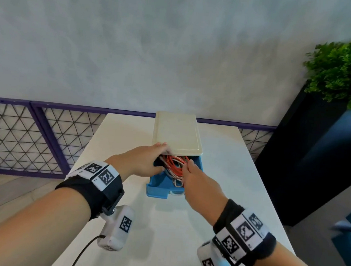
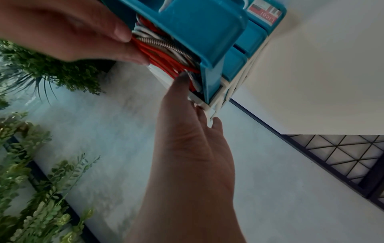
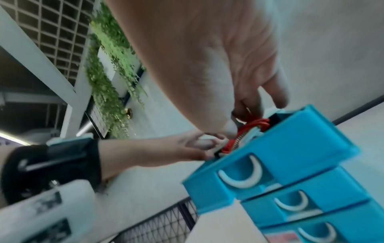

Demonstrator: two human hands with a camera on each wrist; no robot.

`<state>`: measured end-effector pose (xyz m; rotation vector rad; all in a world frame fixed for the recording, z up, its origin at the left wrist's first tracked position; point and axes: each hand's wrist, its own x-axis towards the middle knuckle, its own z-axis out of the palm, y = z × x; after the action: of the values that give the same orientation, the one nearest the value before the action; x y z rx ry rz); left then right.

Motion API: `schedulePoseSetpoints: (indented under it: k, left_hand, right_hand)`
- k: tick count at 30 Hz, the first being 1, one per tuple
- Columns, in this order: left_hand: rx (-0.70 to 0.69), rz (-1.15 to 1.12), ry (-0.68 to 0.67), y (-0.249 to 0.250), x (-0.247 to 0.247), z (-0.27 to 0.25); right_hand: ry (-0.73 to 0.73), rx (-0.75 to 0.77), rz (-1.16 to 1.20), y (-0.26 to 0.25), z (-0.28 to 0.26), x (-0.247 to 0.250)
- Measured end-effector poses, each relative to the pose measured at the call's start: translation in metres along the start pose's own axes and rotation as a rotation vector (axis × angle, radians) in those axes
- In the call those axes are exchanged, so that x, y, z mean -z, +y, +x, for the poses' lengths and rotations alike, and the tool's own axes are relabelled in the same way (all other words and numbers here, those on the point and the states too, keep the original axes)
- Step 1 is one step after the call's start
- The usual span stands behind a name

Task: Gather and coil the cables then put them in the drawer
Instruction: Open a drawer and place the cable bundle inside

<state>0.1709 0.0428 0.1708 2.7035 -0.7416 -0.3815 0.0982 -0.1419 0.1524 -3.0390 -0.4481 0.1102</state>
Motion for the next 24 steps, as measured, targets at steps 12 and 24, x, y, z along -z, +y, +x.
schedulePoseSetpoints:
  k: [12, 24]
  left_hand:
    - [0.097, 0.08, -0.16, 0.003, -0.003, -0.001]
    - [0.072, 0.237, -0.037, 0.006, -0.004, 0.008]
  right_hand:
    - [0.184, -0.091, -0.194, 0.008, 0.034, 0.005]
    - [-0.004, -0.024, 0.093, 0.033, 0.061, 0.028]
